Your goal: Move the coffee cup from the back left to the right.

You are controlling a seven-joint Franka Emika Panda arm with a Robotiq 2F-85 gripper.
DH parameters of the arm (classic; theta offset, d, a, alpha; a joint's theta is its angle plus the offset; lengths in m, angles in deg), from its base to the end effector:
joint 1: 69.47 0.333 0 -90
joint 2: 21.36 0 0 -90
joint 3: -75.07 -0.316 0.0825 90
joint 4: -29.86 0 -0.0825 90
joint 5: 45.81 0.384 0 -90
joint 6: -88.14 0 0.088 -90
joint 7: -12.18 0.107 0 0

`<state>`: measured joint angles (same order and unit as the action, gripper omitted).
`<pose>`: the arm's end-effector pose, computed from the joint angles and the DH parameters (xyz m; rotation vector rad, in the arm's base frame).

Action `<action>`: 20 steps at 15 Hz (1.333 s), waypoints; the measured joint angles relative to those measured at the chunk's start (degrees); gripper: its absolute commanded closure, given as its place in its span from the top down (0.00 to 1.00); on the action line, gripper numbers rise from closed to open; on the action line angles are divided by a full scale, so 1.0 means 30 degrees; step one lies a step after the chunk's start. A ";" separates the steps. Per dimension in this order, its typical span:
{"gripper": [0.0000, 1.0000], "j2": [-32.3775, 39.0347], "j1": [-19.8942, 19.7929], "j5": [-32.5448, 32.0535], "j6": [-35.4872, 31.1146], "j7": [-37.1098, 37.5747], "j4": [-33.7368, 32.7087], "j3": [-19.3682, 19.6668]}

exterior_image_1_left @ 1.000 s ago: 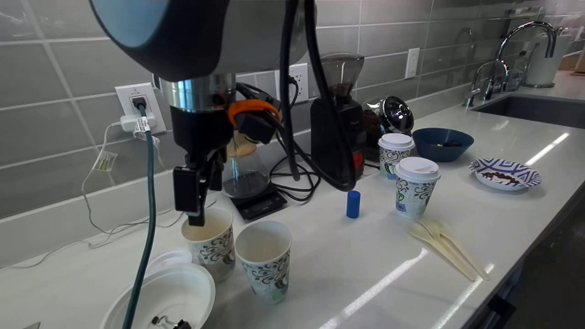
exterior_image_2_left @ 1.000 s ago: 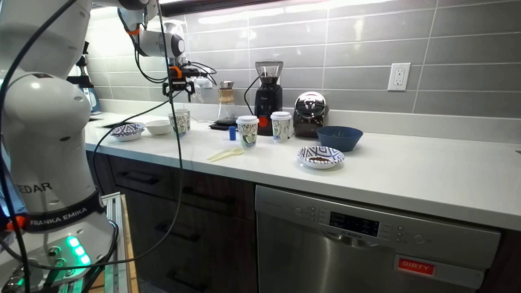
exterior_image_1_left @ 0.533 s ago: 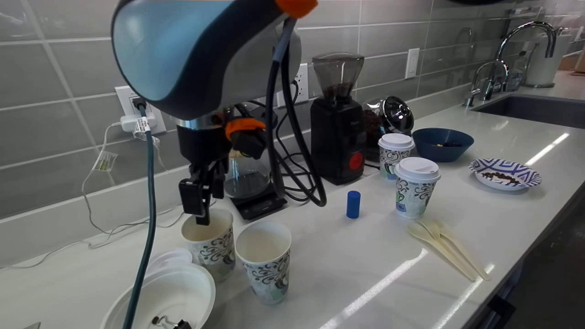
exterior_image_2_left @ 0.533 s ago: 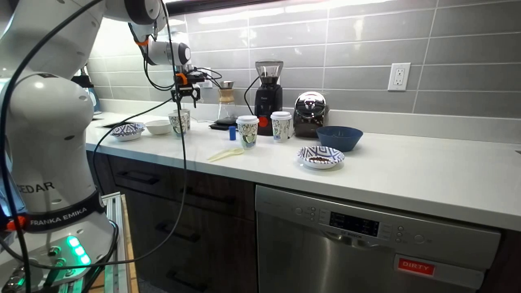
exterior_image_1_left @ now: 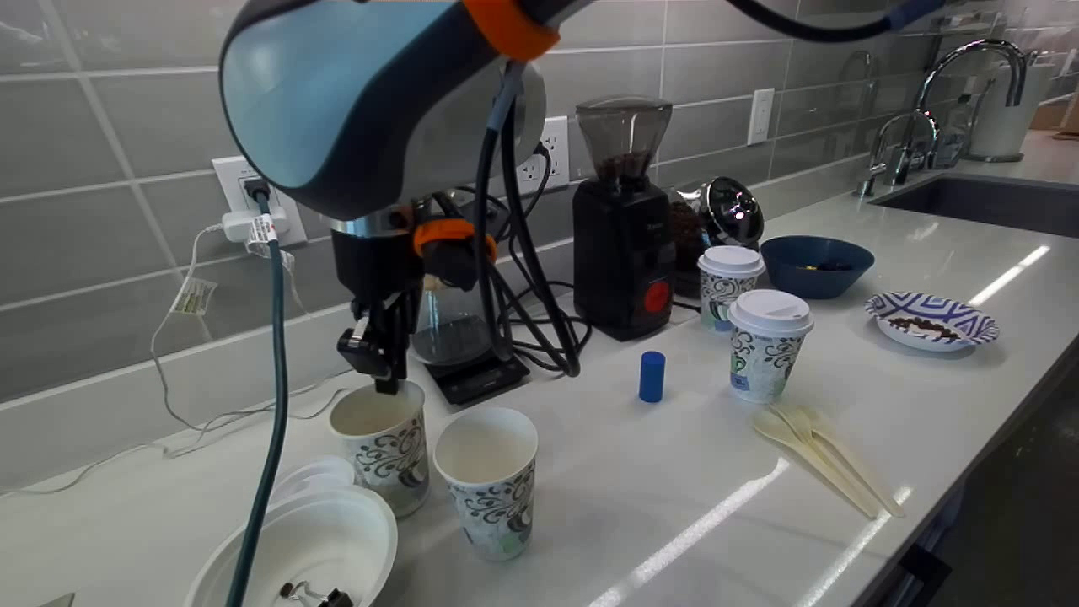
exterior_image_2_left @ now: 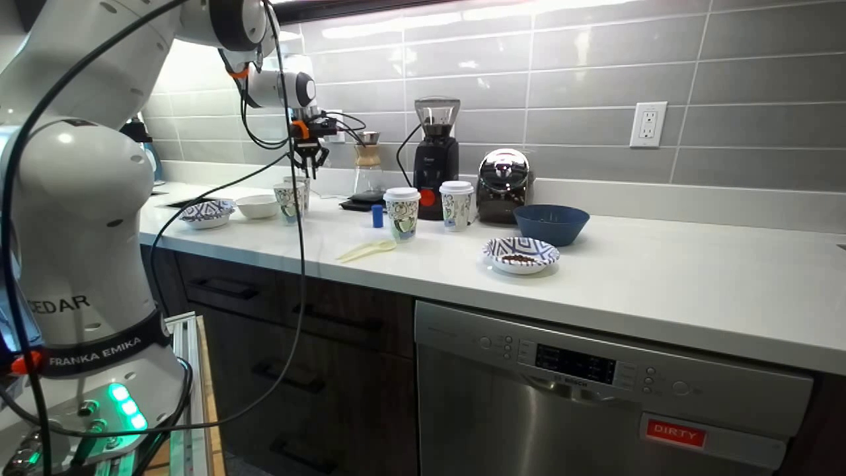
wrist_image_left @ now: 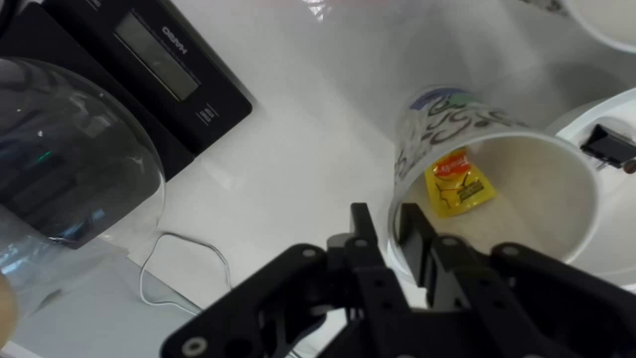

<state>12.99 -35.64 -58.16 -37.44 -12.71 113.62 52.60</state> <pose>0.4518 0.5667 0.3690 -2.2935 -2.0235 -0.2514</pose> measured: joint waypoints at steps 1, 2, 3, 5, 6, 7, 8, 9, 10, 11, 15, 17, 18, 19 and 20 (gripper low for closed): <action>0.00 -0.0097 -0.0065 0.0006 0.0148 0.0042 -0.0043 0.0028; 0.00 -0.0233 -0.0165 0.0067 0.0281 0.0064 -0.0043 0.0036; 0.00 -0.0410 -0.0284 0.0168 0.0442 0.0073 -0.0034 0.0034; 0.00 -0.0902 -0.0599 0.0515 0.0739 0.0087 0.0037 0.0004; 0.00 -0.1175 -0.0764 0.0723 0.0918 0.0087 0.0066 -0.0006; 0.00 -0.1415 -0.0914 0.0896 0.1113 0.0087 0.0089 -0.0020; 0.00 -0.1620 -0.1027 0.1073 0.1368 0.0087 0.0102 -0.0034; 0.26 -0.1760 -0.1103 0.1215 0.1614 0.0087 0.0109 -0.0054; 0.27 -0.1823 -0.1157 0.1426 0.1702 0.0086 0.0117 -0.0118; 0.33 -0.1826 -0.1174 0.1623 0.1785 0.0080 0.0123 -0.0198; 0.60 -0.1795 -0.1107 0.1819 0.1931 0.0263 0.0641 -0.0430; 0.74 -0.1743 -0.1023 0.1819 0.1750 0.0577 0.1010 -0.0462; 0.81 -0.1693 -0.0973 0.1819 0.1507 0.0810 0.1183 -0.0466; 0.81 -0.1636 -0.0914 0.1818 0.1217 0.1088 0.1350 -0.0466; 0.45 -0.1564 -0.0844 0.1817 0.0823 0.1415 0.1522 -0.0466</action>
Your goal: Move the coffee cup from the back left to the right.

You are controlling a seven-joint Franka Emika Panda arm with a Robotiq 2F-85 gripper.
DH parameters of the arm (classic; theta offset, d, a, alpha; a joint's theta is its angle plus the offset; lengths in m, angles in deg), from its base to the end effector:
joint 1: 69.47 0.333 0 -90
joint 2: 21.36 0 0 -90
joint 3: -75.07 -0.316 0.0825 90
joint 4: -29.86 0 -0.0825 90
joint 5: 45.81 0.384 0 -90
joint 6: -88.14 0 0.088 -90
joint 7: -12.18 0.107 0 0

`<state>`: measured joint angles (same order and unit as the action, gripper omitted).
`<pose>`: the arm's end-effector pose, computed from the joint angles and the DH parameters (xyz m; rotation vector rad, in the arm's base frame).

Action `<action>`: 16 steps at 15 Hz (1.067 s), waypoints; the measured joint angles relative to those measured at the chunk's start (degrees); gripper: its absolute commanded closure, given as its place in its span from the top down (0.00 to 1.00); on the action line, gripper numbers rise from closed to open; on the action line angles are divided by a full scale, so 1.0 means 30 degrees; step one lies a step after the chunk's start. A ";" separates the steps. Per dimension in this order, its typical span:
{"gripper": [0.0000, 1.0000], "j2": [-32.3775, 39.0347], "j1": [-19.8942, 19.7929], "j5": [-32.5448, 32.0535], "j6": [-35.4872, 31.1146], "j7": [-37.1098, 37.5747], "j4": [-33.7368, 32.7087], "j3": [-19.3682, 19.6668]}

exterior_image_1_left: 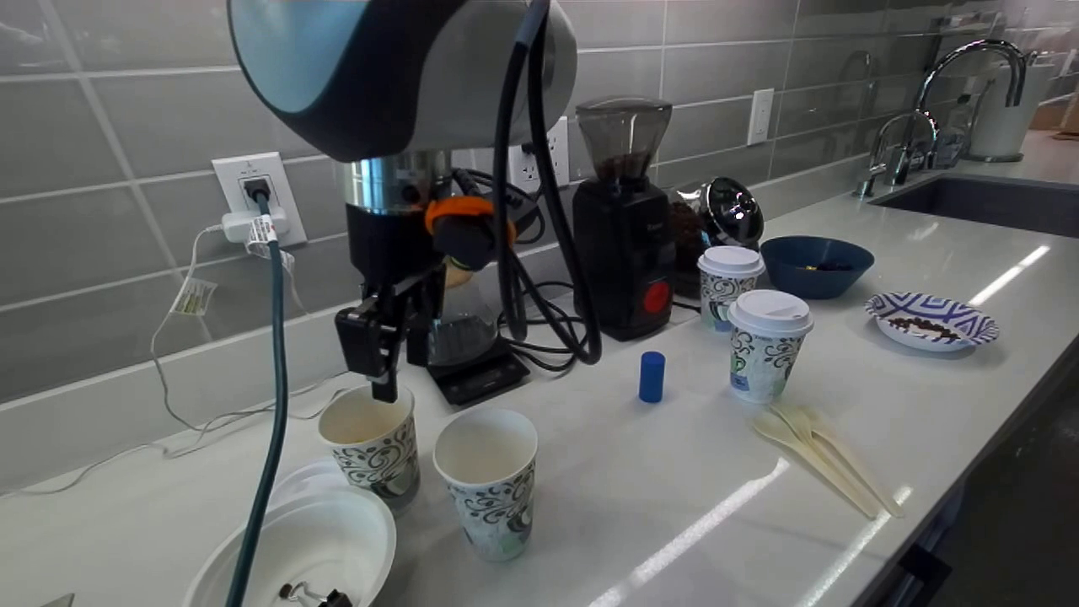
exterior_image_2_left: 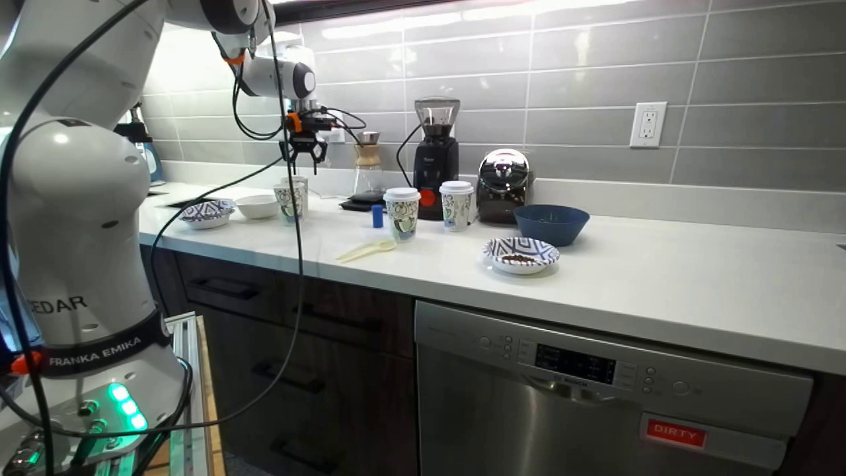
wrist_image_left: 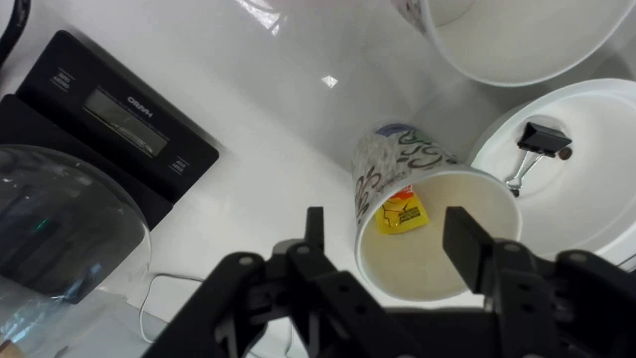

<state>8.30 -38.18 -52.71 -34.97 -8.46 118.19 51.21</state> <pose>0.4414 0.5456 0.3852 -2.3775 -1.8445 -0.1519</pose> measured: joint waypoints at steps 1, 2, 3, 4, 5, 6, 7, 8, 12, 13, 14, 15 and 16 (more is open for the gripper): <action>0.49 0.0108 0.0081 0.0000 -0.0405 0.0323 0.0118 0.0001; 0.48 0.0237 0.0183 -0.0016 -0.0811 0.0652 0.0197 0.0021; 0.42 0.0378 0.0294 -0.0036 -0.1188 0.0962 0.0249 0.0058; 0.33 0.0531 0.0426 -0.0085 -0.1509 0.1253 0.0273 0.0136; 0.26 0.0671 0.0563 -0.0124 -0.1764 0.1559 0.0283 0.0225; 0.18 0.0806 0.0671 -0.0129 -0.1957 0.1835 0.0284 0.0301; 0.12 0.0927 0.0748 -0.0129 -0.2084 0.2039 0.0285 0.0360; 0.05 0.1025 0.0825 -0.0130 -0.2176 0.2239 0.0285 0.0430; 0.00 0.1100 0.0979 -0.0130 -0.2208 0.2697 0.0284 0.0595; 0.00 0.1076 0.0977 -0.0130 -0.2208 0.2757 0.0284 0.0610; 0.01 0.1016 0.0968 -0.0130 -0.2207 0.2809 0.0284 0.0632; 0.01 0.0911 0.0946 -0.0130 -0.2207 0.2888 0.0285 0.0660; 0.01 0.0754 0.0901 -0.0130 -0.2193 0.2967 0.0292 0.0700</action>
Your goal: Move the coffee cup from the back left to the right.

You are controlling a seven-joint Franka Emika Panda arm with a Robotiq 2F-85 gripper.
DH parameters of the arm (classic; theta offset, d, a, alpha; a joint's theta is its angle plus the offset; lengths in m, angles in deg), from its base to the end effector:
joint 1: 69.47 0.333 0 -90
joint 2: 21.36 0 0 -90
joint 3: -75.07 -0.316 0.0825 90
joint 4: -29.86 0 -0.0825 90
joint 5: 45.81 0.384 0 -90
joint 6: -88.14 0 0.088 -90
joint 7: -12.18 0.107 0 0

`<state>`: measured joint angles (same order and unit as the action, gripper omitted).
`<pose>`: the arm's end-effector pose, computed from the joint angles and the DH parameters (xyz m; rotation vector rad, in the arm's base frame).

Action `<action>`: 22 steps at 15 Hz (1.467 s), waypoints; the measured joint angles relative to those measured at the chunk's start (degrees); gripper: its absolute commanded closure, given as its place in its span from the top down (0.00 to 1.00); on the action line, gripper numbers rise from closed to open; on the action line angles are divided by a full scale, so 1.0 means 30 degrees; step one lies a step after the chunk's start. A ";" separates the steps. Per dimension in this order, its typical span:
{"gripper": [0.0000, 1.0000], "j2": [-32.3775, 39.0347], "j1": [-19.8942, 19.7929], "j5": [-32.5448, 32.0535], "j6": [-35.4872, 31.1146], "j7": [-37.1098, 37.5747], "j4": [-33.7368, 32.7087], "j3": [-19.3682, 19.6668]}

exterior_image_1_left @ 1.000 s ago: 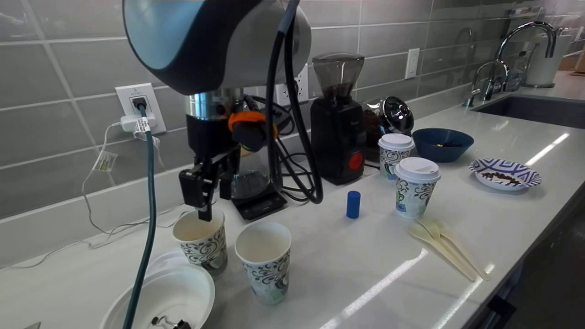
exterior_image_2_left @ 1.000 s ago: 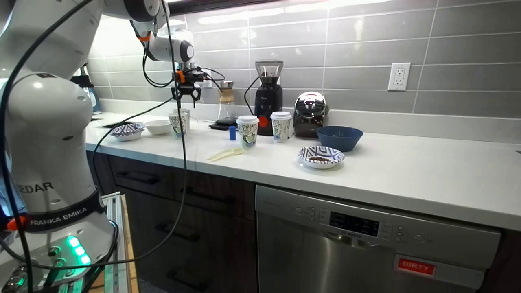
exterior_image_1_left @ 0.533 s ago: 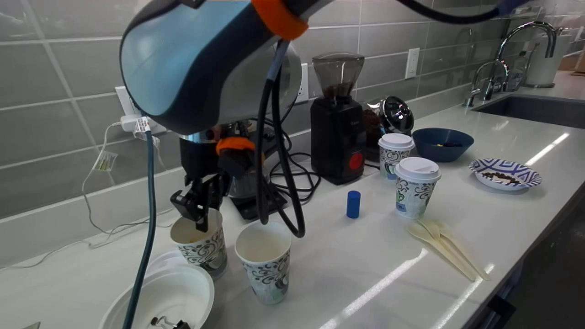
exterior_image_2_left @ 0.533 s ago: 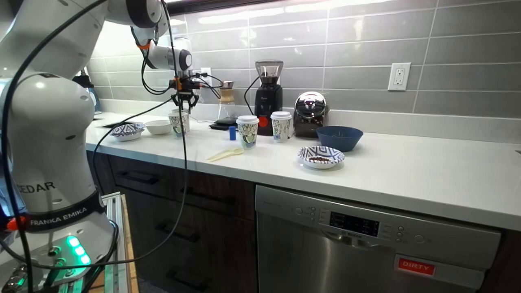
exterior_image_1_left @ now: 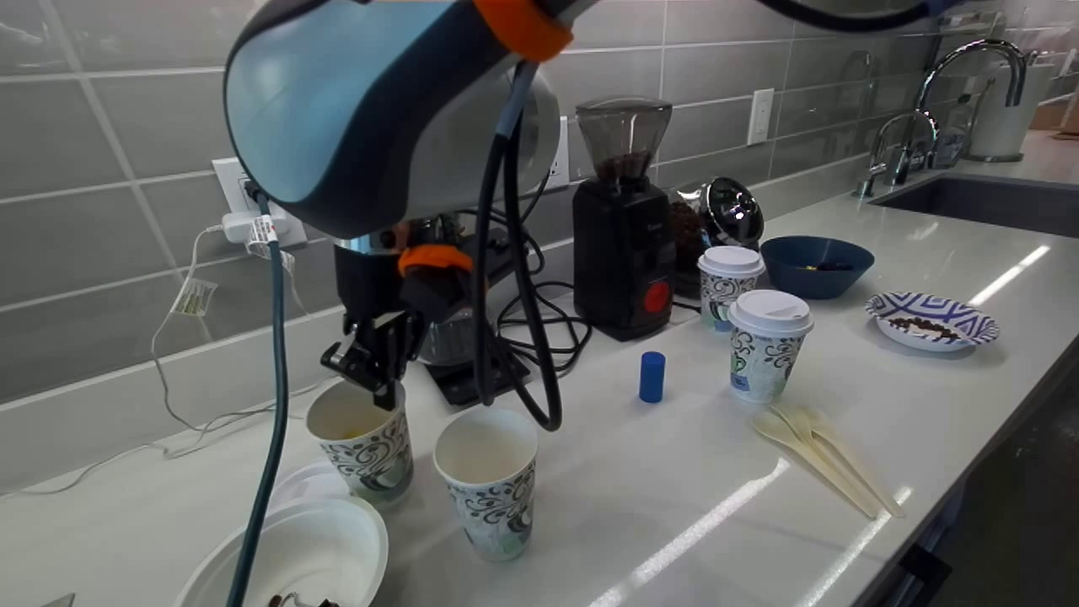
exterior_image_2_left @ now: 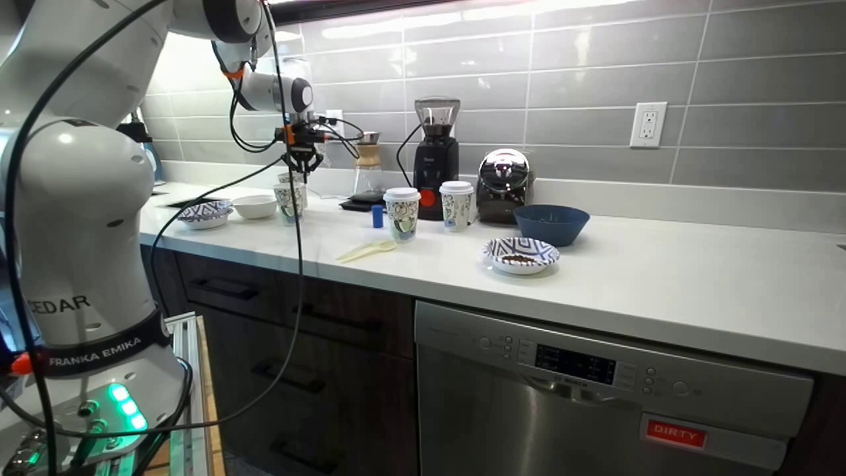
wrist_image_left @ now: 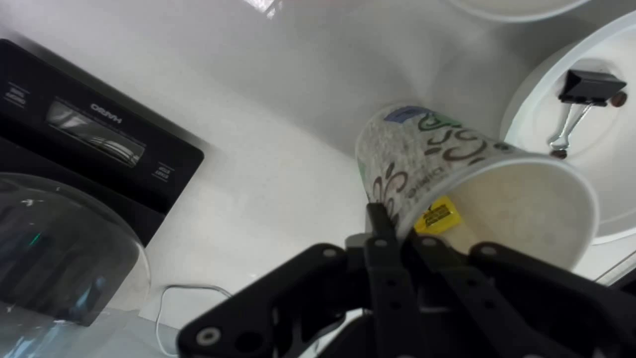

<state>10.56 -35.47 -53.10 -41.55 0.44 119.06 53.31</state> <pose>0.4376 0.5605 0.3593 -2.4789 -1.6580 -0.2157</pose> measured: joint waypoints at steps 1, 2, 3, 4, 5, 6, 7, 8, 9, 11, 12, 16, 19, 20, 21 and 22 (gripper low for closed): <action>0.01 -0.0246 -0.0085 0.0022 0.0139 0.0065 0.0018 0.0030; 0.01 -0.0580 -0.0223 0.0035 0.0340 0.0197 0.0095 0.0073; 0.01 -0.1035 -0.0412 0.0040 0.0552 0.0381 0.0258 0.0135; 0.01 -0.1572 -0.0639 0.0041 0.0709 0.0699 0.0487 0.0230; 0.01 -0.2209 -0.0885 0.0040 0.0783 0.1173 0.0851 0.0389; 0.01 -0.2909 -0.1162 0.0040 0.0796 0.1803 0.1320 0.0594; 0.01 -0.3624 -0.1481 0.0040 0.0800 0.2460 0.1854 0.0794; 0.01 -0.4311 -0.1812 0.0041 0.0799 0.3088 0.2393 0.0973; 0.01 -0.4967 -0.2143 0.0040 0.0798 0.3766 0.2937 0.1152; 0.01 -0.6089 -0.2699 0.0040 0.0799 0.5148 0.3956 0.1495; 0.01 -0.6574 -0.2964 0.0042 0.0802 0.5854 0.4482 0.1637; 0.03 -0.8091 -0.3815 0.0465 0.0775 0.7370 0.6368 0.1827; 0.03 -0.8435 -0.3824 0.0522 0.0762 0.7622 0.6761 0.1819; 0.01 -0.8439 -0.3824 0.0523 0.0761 0.7654 0.6762 0.1819; 0.01 -0.8437 -0.3824 0.0524 0.0761 0.7667 0.6763 0.1820; 0.01 -0.8431 -0.3827 0.0516 0.0761 0.7667 0.6762 0.1815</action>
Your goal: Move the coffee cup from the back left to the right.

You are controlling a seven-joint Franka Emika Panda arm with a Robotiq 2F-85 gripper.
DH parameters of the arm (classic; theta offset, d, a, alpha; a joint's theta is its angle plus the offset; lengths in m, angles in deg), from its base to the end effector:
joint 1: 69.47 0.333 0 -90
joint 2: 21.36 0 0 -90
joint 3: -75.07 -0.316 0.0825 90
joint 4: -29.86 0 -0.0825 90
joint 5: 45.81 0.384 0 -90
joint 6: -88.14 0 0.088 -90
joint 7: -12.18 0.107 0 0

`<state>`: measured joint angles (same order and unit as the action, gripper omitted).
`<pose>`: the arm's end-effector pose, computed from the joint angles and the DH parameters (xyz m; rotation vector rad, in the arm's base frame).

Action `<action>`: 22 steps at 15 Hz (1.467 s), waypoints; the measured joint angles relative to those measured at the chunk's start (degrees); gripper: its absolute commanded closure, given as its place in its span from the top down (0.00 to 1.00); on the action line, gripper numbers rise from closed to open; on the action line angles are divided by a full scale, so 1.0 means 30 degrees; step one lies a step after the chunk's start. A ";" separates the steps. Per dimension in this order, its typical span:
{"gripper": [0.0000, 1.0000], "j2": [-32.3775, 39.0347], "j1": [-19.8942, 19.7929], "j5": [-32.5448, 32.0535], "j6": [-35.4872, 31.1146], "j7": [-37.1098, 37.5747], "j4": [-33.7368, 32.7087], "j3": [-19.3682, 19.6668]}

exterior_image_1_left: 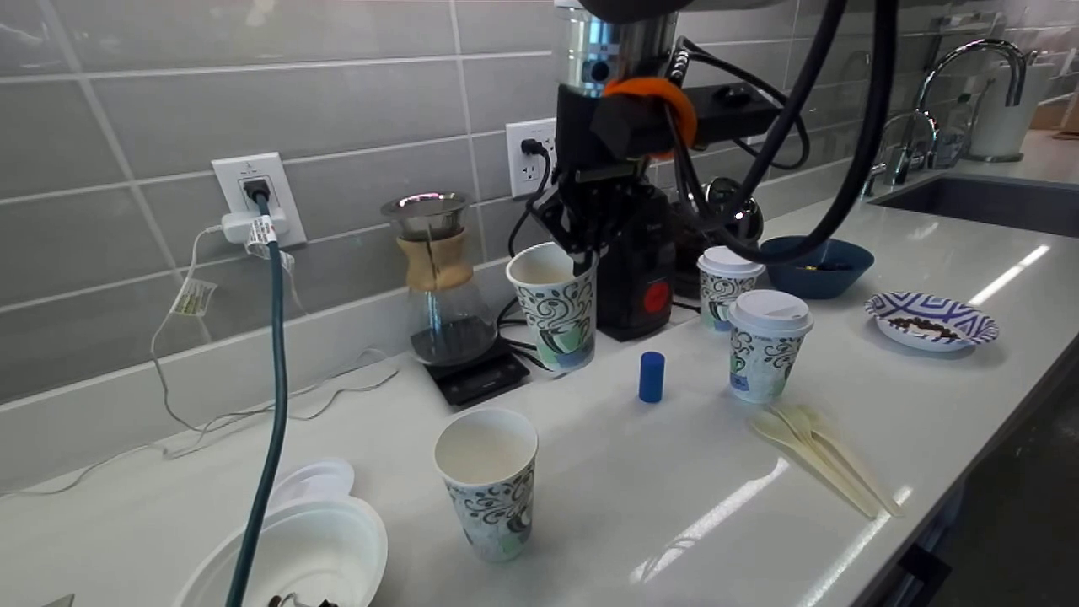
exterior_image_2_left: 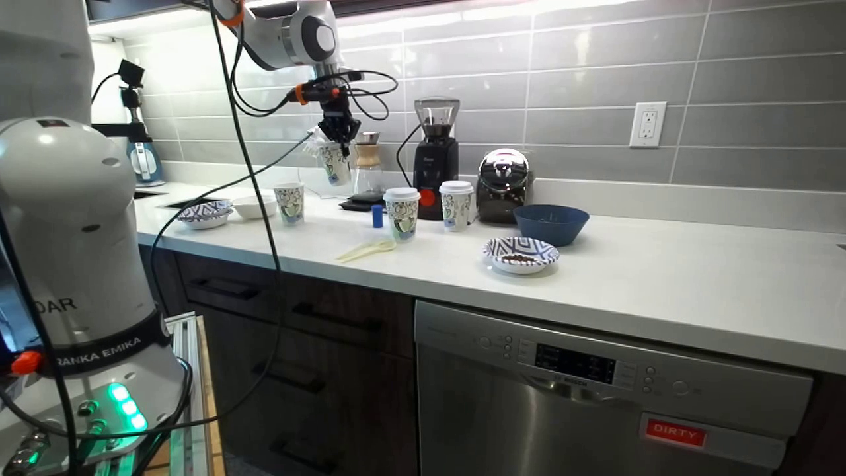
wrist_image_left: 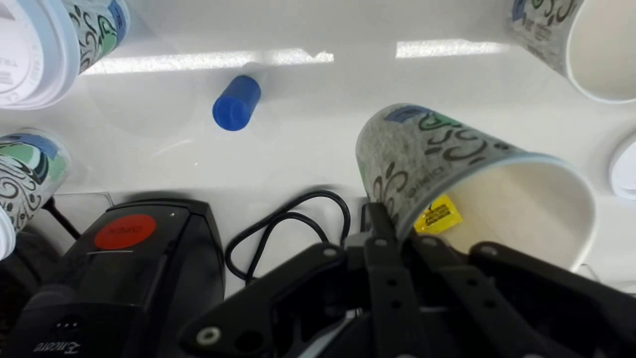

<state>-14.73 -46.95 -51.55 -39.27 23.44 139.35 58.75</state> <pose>0.4774 0.3738 0.4575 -2.9805 -0.8074 -0.3189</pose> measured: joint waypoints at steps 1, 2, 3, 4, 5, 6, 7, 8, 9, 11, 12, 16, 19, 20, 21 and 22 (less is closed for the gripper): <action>0.01 0.0019 -0.0029 -0.0006 0.0000 0.0195 -0.0016 0.0010; 0.01 0.0071 -0.0110 -0.0006 0.0001 0.0623 -0.0073 0.0036; 0.01 0.0139 -0.0244 0.0008 0.0001 0.1156 -0.0142 0.0100; 0.01 0.0218 -0.0406 0.0012 0.0000 0.1759 -0.0243 0.0222; 0.01 0.0305 -0.0594 0.0040 0.0005 0.2273 -0.0382 0.0360; 0.01 0.0422 -0.0782 0.0080 0.0008 0.2785 -0.0575 0.0506; 0.01 0.0566 -0.0949 0.0092 0.0009 0.3350 -0.0791 0.0684; 0.01 0.0738 -0.1093 0.0092 0.0009 0.3924 -0.1036 0.0871; 0.01 0.0949 -0.1218 0.0092 0.0009 0.4541 -0.1280 0.1063; 0.01 0.1447 -0.1355 0.0092 0.0007 0.5672 -0.1747 0.1474; 0.01 0.1721 -0.1396 0.0092 -0.0015 0.6185 -0.1967 0.1670; 0.01 0.2861 -0.1535 0.0092 -0.0352 0.7889 -0.2560 0.2496; 0.01 0.3471 -0.1742 0.0101 -0.0689 0.8865 -0.2680 0.3068; 0.01 0.3618 -0.1824 0.0108 -0.0750 0.9062 -0.2680 0.3242; 0.01 0.3763 -0.1909 0.0109 -0.0758 0.9167 -0.2675 0.3400; 0.01 0.3910 -0.1982 0.0110 -0.0772 0.9229 -0.2670 0.3548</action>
<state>-3.00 -52.90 -51.22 -41.59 51.13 131.34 69.40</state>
